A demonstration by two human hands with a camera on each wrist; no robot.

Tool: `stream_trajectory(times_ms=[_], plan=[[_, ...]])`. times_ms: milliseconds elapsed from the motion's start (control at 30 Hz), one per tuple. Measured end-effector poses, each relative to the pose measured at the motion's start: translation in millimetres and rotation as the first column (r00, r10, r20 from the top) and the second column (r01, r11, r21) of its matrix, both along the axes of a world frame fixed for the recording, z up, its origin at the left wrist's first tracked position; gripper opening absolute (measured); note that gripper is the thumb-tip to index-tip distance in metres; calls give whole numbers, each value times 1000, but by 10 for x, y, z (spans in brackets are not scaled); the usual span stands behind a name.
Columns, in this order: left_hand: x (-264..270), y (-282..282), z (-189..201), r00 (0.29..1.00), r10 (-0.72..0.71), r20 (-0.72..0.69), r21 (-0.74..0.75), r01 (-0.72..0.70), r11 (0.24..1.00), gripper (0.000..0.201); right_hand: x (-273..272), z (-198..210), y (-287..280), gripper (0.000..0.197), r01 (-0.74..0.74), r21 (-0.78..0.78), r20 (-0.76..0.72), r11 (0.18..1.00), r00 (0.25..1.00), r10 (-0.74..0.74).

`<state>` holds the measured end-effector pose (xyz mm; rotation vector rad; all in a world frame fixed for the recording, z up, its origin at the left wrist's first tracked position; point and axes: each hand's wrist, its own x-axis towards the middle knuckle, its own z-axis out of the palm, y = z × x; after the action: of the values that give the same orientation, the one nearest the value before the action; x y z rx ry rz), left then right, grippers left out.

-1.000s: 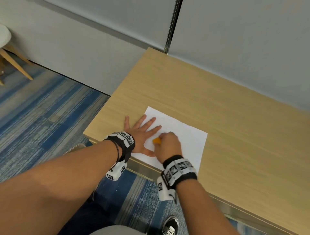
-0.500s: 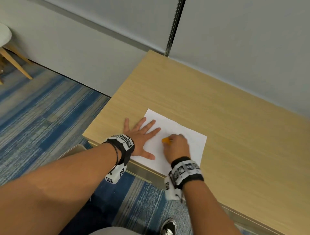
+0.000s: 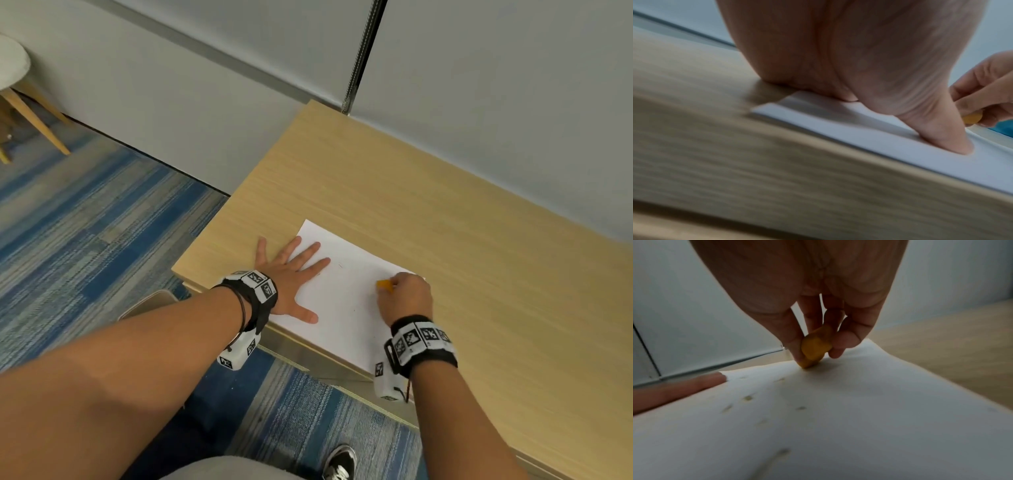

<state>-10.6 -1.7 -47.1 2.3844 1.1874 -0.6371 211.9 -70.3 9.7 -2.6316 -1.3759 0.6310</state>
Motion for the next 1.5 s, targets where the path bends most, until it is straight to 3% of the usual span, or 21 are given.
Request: stream_trajectory(times_ms=[167, 233, 367, 433, 500, 567, 733, 867, 1067, 1200, 1233, 1400, 1500], plan=[[7, -10, -4, 1000, 2, -1, 11, -2, 1000, 121, -651, -94, -122, 29, -319, 22, -138, 947, 938, 319], [10, 1, -4, 1000, 0, -1, 9, 0, 1000, 121, -541, -88, -164, 30, -281, 16, -132, 960, 951, 280], [-5, 3, 4, 1000, 6, -6, 1, -6, 1000, 122, 31, -22, -68, 27, -43, -9, 14, 999, 999, 43], [6, -3, -10, 1000, 6, 4, 3, -6, 1000, 122, -206, -12, -30, 26, -127, 31, -15, 991, 992, 128], [10, -8, -10, 1000, 9, 9, 12, -9, 1000, 121, -634, -82, -110, 31, -268, 36, -135, 963, 953, 270], [10, -10, -9, 1000, 10, 7, 15, -10, 1000, 121, -729, -111, -184, 35, -277, 40, -173, 960, 944, 280], [7, -5, -1, 1000, 7, -8, 8, -7, 1000, 122, -18, -72, 25, 28, 14, 39, -29, 999, 1000, -12], [9, -8, -16, 1000, 12, 15, 12, -13, 1000, 121, -596, -221, -93, 28, -202, 86, -204, 976, 955, 216], [-8, -7, -22, 1000, 10, 4, 12, -10, 1000, 122, -24, -80, 90, 26, 2, 49, -58, 999, 998, 1], [6, -22, -37, 1000, 12, 19, 23, -12, 1000, 121, -626, -204, -50, 29, -239, 61, -165, 969, 955, 246], [8, -17, -32, 1000, 12, 20, 24, -13, 1000, 121, -667, -203, -97, 31, -244, 79, -176, 967, 951, 255], [-5, -3, -27, 1000, 16, -2, 11, -16, 1000, 122, -3, 9, 55, 26, 14, 32, -72, 999, 997, -12], [9, -8, -36, 1000, 17, 10, 12, -17, 1000, 124, -370, -10, 124, 23, -114, 107, -132, 988, 983, 128]])
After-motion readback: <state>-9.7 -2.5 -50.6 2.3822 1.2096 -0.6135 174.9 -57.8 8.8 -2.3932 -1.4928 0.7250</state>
